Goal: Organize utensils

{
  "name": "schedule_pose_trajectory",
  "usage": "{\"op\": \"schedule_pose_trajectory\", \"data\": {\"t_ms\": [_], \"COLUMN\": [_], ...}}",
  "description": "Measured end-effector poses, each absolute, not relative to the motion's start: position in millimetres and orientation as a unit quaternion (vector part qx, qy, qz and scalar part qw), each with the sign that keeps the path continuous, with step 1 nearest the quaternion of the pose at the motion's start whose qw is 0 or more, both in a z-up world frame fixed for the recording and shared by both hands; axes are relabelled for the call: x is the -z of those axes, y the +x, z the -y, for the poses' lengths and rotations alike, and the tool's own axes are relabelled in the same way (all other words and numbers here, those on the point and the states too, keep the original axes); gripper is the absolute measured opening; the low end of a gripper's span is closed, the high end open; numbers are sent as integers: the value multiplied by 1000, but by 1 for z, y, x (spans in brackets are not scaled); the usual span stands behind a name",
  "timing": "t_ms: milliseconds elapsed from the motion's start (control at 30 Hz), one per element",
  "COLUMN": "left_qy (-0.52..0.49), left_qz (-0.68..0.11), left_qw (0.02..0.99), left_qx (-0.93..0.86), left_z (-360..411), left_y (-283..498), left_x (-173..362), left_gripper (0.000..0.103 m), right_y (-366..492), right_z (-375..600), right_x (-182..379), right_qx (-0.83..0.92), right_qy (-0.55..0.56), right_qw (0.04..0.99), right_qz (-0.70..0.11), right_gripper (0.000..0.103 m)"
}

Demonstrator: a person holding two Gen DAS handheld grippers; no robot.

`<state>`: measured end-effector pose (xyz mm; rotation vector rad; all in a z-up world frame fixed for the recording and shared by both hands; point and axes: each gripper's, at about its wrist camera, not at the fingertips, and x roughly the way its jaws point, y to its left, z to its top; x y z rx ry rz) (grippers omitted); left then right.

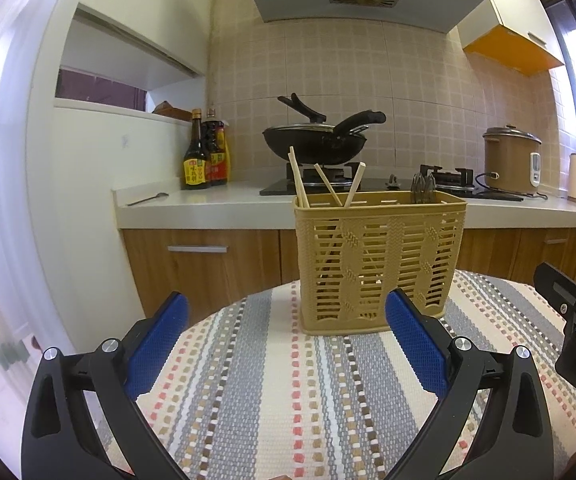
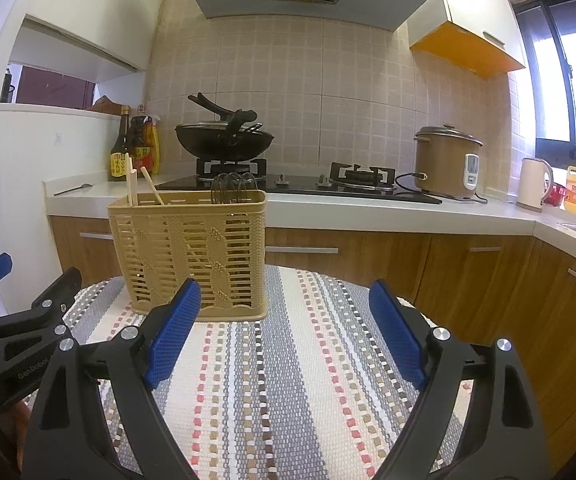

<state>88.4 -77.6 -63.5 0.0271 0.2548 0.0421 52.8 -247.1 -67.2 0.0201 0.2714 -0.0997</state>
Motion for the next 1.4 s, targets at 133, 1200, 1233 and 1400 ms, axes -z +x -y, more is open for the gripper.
{"op": "schedule_pose_trajectory", "data": {"t_ms": [133,1200,1233,1400], "left_qy": [9,22,24,30], "left_qz": [-127,-133,-133,-133], "left_qw": [992,991,991,991], "left_qx": [-18,-5,-5,-5], "left_z": [76,81,82,85], "left_y": [88,90,90,90], "left_x": [63,65,65,65], "left_gripper": [95,95,95,95], "right_y": [53,52,51,52], "right_z": [247,244,245,245], "right_x": [66,66,66,66], "right_qx": [48,46,46,45], "right_qy": [13,8,9,12], "right_qw": [990,990,990,990], "right_qz": [-134,-134,-134,-135], "right_gripper": [82,83,83,83]}}
